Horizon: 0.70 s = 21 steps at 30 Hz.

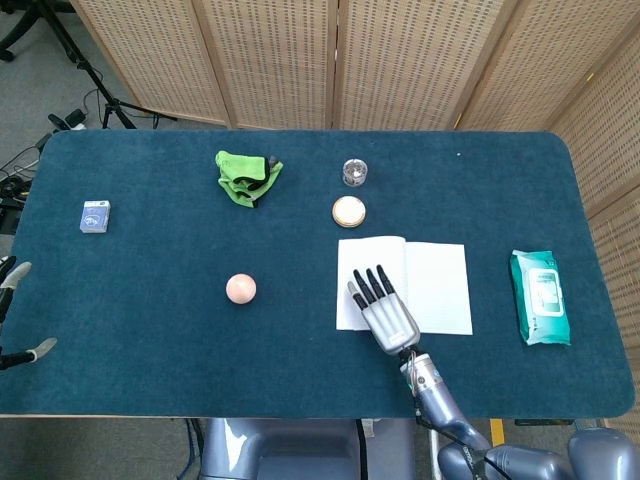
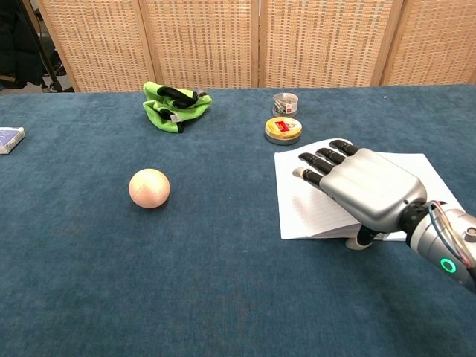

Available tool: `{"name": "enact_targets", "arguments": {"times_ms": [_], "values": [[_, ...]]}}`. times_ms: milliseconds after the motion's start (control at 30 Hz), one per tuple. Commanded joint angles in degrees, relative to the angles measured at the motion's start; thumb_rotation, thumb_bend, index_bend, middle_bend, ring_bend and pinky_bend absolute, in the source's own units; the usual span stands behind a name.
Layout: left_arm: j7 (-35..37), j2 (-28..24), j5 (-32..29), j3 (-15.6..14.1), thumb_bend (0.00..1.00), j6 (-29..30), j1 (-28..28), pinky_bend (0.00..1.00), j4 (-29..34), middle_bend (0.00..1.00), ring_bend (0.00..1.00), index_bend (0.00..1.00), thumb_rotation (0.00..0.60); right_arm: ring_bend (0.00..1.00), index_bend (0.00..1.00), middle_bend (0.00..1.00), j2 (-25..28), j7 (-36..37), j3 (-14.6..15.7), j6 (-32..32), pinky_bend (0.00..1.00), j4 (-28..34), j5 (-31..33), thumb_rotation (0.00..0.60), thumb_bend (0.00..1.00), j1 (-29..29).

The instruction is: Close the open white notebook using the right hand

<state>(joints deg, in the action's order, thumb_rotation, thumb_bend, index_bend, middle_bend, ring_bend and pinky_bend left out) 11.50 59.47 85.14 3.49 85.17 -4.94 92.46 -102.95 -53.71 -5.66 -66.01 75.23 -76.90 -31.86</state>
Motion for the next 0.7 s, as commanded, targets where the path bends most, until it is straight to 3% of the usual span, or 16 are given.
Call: {"name": "enact_targets", "arguments": {"times_ms": [33,200,400,700], "values": [[0.1,0.0,0.0,0.0,0.0,0.0,0.0,0.0,0.0,0.0,0.0,0.0,0.6,0.0,0.0,0.0,-0.3,0.0,-0.1,-0.2,0.0,-0.7,0.1,0.6,0.21,-0.1],[0.0,0.0,0.0,0.0,0.0,0.0,0.0,0.0,0.0,0.0,0.0,0.0,0.6,0.0,0.0,0.0,-0.6,0.7,0.0,-0.3,0.0,-1.7,0.2,0.6,0.52,-0.1],[0.1,-0.1,0.0,0.0,0.0,0.0,0.0,0.0,0.0,0.0,0.0,0.0,0.6,0.0,0.0,0.0,-0.6,2.3,0.0,-0.6,0.0,-2.1,0.0,0.6,0.73,-0.1],[0.3,-0.1,0.2,-0.1,0.0,0.1,0.0,0.0,0.1,0.0,0.0,0.0,0.6,0.0,0.0,0.0,-0.2,4.0,0.0,-1.0,0.0,-1.8,-0.3,0.6,0.87,0.0]]}}
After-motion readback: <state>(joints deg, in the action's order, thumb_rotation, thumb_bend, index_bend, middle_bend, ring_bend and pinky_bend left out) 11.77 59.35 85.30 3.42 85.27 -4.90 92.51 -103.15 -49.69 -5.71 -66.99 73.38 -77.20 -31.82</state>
